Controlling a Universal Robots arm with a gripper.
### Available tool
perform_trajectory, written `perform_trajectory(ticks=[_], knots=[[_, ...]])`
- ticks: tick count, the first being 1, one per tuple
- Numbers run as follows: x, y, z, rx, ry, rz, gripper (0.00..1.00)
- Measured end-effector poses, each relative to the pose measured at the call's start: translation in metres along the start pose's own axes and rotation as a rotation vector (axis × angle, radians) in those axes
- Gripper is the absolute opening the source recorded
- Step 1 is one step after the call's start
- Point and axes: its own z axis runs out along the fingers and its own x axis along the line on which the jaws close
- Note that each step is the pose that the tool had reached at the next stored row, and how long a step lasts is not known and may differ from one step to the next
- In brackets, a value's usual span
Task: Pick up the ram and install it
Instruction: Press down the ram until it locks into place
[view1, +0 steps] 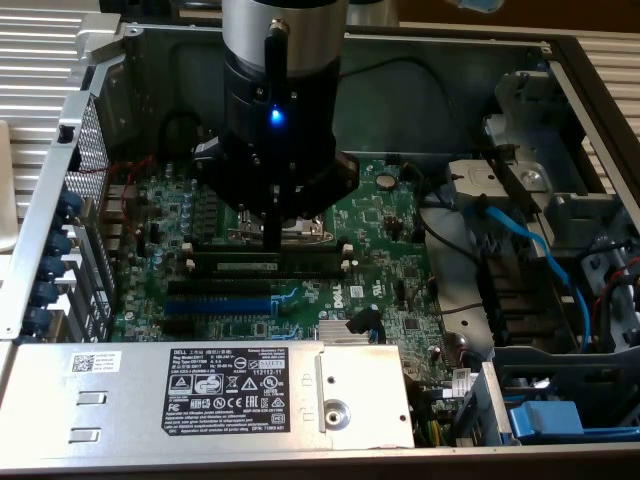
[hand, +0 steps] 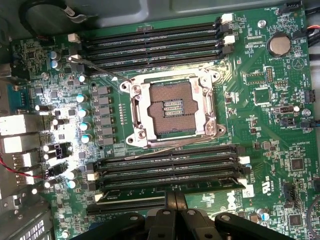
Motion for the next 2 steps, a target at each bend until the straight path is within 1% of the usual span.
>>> perform_trajectory(ticks=[2], knots=[[0.0000, 0.0000, 0.0000, 0.0001, 0.0000, 0.000, 0.10]])
